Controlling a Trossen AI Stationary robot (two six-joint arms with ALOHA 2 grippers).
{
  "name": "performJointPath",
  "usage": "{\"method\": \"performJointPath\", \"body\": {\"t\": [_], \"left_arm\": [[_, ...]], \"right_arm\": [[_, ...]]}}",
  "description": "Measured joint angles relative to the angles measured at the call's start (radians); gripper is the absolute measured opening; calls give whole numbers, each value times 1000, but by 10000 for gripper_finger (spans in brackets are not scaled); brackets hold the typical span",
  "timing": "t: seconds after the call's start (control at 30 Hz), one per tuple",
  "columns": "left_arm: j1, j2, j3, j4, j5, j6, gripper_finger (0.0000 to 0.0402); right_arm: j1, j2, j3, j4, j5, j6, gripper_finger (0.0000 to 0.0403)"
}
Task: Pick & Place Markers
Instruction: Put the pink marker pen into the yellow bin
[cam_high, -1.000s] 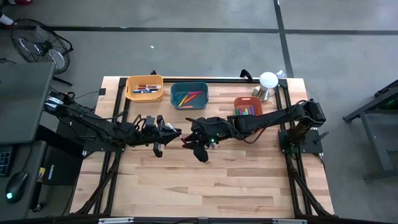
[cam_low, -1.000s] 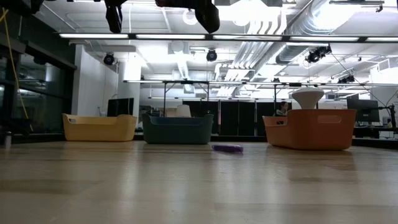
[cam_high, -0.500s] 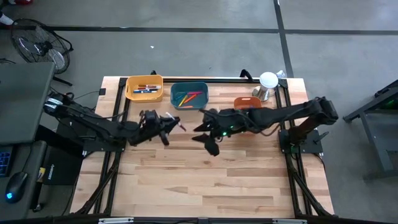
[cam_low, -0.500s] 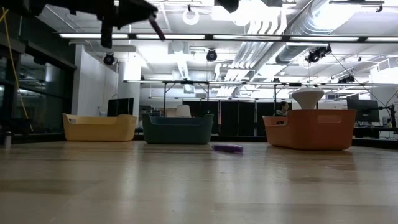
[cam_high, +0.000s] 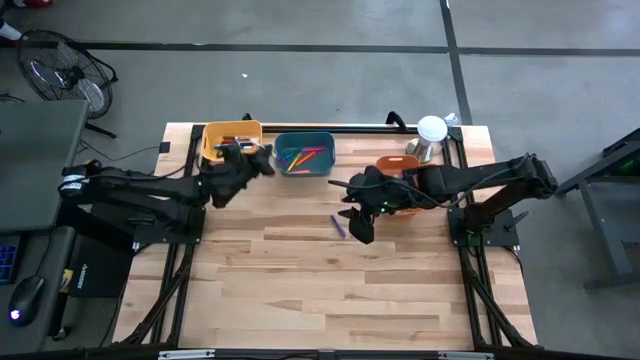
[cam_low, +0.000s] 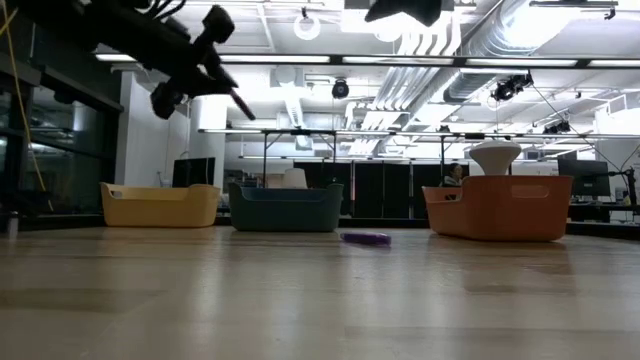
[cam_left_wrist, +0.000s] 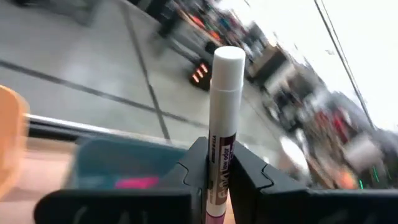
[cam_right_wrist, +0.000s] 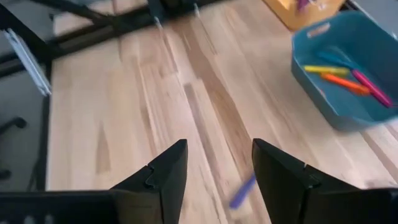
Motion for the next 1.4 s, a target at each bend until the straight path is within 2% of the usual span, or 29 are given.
{"method": "performJointPath", "body": {"t": [0.13, 0.3, 0.57, 0.83, 1.07, 1.4], "left_arm": [[107, -24, 1, -72, -37, -119, 31], [233, -29, 1, -157, -23, -261, 31], [399, -10, 1, -323, -7, -581, 31], [558, -2, 1, -474, 114, -875, 31], [641, 70, 0, -547, 243, -1006, 31], [652, 200, 0, -528, 311, -1278, 31]], "right_arm": [[0, 0, 0, -40, 2, -1, 167], [0, 0, 0, -55, 12, -17, 167], [0, 0, 0, -79, 12, -20, 165], [0, 0, 0, -94, 35, -1, 166], [0, 1, 0, -94, 38, 3, 156], [0, 1, 0, -94, 59, 44, 154]]}}
